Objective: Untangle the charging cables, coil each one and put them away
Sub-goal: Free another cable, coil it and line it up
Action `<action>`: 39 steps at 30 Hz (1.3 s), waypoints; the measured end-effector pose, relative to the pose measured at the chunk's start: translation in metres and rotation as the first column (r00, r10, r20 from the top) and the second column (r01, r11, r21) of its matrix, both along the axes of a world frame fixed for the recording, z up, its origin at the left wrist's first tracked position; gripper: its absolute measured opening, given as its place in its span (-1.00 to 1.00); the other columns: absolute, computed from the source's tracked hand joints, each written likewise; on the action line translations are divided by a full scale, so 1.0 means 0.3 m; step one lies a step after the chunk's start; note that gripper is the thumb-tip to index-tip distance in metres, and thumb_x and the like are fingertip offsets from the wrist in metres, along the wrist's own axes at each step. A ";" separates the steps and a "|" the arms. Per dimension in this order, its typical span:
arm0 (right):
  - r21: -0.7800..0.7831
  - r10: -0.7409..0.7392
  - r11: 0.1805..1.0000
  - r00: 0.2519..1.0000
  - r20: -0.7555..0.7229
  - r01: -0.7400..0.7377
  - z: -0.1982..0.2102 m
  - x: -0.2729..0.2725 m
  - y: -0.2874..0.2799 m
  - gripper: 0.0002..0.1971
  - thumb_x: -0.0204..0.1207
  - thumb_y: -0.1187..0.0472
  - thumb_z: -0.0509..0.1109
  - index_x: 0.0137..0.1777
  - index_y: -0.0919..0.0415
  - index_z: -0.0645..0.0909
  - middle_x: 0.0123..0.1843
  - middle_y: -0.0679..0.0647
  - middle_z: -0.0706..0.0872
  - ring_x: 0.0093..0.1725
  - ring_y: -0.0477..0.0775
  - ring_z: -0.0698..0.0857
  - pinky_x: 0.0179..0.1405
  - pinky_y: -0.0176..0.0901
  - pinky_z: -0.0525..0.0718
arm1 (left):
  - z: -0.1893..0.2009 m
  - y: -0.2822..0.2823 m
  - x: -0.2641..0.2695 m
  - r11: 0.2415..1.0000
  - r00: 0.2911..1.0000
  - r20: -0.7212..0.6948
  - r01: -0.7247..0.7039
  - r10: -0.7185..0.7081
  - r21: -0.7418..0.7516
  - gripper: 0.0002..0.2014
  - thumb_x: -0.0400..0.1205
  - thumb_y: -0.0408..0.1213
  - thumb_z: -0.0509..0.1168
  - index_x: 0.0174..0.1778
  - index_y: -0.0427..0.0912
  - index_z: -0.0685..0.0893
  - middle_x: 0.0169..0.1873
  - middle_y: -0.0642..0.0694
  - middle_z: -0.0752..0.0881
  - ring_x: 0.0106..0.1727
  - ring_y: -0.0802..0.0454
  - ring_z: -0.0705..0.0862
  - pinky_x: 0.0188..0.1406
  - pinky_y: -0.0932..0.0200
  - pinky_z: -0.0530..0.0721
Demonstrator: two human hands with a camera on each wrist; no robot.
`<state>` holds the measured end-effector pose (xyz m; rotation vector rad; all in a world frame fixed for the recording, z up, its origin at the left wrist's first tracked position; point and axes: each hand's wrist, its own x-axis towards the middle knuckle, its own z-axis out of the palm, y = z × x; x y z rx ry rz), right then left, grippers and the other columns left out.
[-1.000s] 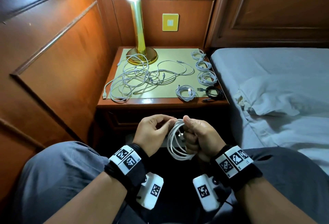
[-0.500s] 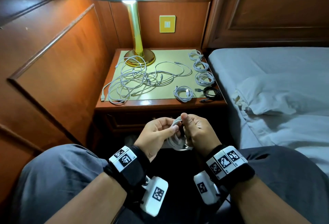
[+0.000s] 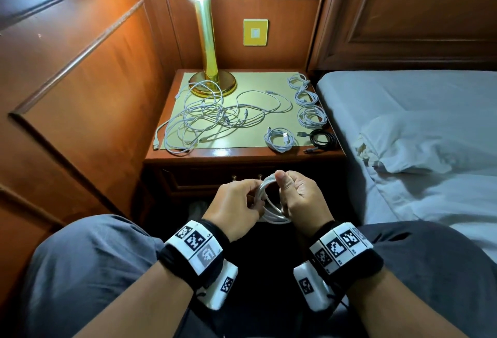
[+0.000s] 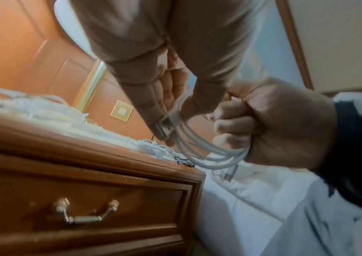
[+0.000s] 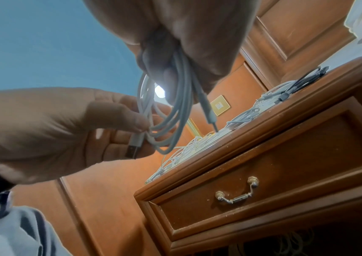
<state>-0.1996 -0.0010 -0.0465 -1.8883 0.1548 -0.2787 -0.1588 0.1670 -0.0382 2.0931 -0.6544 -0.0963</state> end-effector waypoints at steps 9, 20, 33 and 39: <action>0.107 0.066 0.992 0.996 -0.053 -0.060 0.026 -0.007 0.001 -0.35 0.58 -0.22 0.27 -0.21 0.51 0.53 -0.56 0.14 0.42 -0.59 0.09 0.39 -0.57 -0.09 0.35 | 0.052 0.021 0.027 0.883 0.980 -0.028 0.192 -0.199 0.429 -0.21 0.56 -0.49 0.23 0.75 -0.06 0.19 0.32 -0.16 0.69 0.33 -0.11 0.66 0.33 0.16 0.61; 0.828 0.213 0.555 0.976 -0.054 -0.075 0.181 0.066 0.000 -0.57 0.65 -0.06 0.26 -0.38 0.08 0.25 -0.56 -0.05 0.04 -0.70 -0.15 0.07 -0.66 -0.37 0.10 | 0.144 -0.003 0.031 0.835 0.871 -0.384 0.052 -0.306 -0.548 -0.64 0.60 -0.41 0.15 0.27 -0.48 0.60 -0.25 -0.21 0.65 -0.20 -0.04 0.62 -0.07 0.17 0.60; 0.753 0.028 0.650 0.988 -0.154 0.099 0.339 0.274 -0.008 -0.42 0.70 -0.27 0.14 -0.50 0.01 0.26 -0.58 -0.03 0.18 -0.66 -0.04 0.14 -0.63 -0.26 0.11 | 0.300 -0.195 0.212 0.920 0.969 -0.187 -0.214 0.159 -0.327 -0.38 0.73 0.28 -0.02 -0.53 -0.08 0.37 -0.55 -0.17 0.33 -0.47 -0.06 0.30 -0.39 -0.12 0.29; 0.767 0.087 0.641 0.992 -0.092 0.015 0.348 0.442 -0.051 -0.36 0.74 -0.22 0.08 -0.59 0.00 0.15 -0.65 -0.03 0.11 -0.73 -0.04 0.07 -0.61 -0.34 -0.01 | 0.290 -0.278 0.373 0.846 0.933 -0.219 -0.353 0.285 -0.401 -0.36 0.84 0.03 -0.07 -0.62 -0.04 0.30 -0.72 0.07 0.34 -0.58 -0.04 0.29 -0.45 -0.04 0.28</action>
